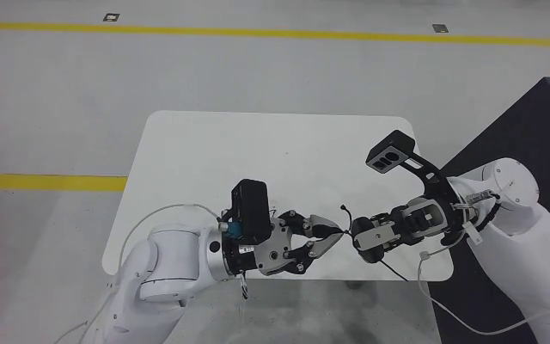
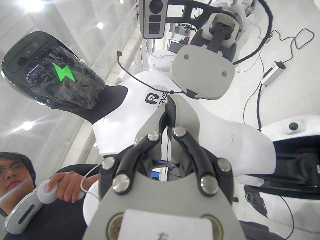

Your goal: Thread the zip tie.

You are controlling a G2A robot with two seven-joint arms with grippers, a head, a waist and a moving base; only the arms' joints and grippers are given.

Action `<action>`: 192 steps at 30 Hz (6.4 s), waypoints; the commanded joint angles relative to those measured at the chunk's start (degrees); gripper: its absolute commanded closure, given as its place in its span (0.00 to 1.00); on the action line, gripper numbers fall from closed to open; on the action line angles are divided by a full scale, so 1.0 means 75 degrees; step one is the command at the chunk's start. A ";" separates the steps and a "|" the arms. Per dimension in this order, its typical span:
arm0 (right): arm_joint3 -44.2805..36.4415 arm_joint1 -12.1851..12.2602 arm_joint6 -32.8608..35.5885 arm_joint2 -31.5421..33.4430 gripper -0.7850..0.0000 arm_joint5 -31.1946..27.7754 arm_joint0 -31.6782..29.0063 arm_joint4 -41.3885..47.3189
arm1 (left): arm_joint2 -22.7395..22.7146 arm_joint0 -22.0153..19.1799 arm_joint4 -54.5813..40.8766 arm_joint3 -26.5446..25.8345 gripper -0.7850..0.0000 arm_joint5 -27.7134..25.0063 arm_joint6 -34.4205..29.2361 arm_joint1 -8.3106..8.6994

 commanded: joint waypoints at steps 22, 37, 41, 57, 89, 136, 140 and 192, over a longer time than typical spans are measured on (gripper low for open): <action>-0.0299 -0.0070 -0.0300 0.0343 1.00 0.0074 -0.0241 -0.0039 | -0.0007 0.0184 0.0389 0.0496 1.00 -0.0120 0.0175 0.0052; -0.0299 -0.0129 -0.0271 0.0414 1.00 0.0143 -0.0230 -0.0093 | -0.0078 0.0168 0.0417 0.0841 1.00 -0.0150 0.0351 0.0074; -0.0308 -0.0147 -0.0264 0.0409 1.00 0.0125 -0.0239 -0.0102 | -0.0111 0.0153 0.0401 0.0888 1.00 -0.0152 0.0386 0.0080; -0.0272 -0.0175 -0.0253 0.0395 1.00 0.0140 -0.0290 -0.0101 | -0.0974 0.0347 0.0184 0.0834 0.00 -0.0253 0.0189 0.0237; -0.1004 -0.0064 -0.0827 0.1106 1.00 0.0107 -0.0642 -0.1775 | -0.4075 0.1290 -0.0029 -0.0270 0.00 0.0619 0.0347 0.0551; 0.1450 -0.1186 -0.1160 -0.4340 1.00 0.2313 0.3867 -0.7232 | -0.4329 0.1437 -0.0067 -0.0291 0.00 0.1144 0.0683 0.0554; 0.2343 -0.1736 -0.1055 -0.5633 1.00 0.2353 0.4797 -0.8070 | -0.4329 0.1437 -0.0067 -0.0291 0.00 0.1144 0.0683 0.0554; 1.0433 -0.6256 0.0875 -0.7922 0.93 -0.0762 0.6811 -0.6532 | -0.4329 0.1437 -0.0067 -0.0291 0.00 0.1144 0.0683 0.0554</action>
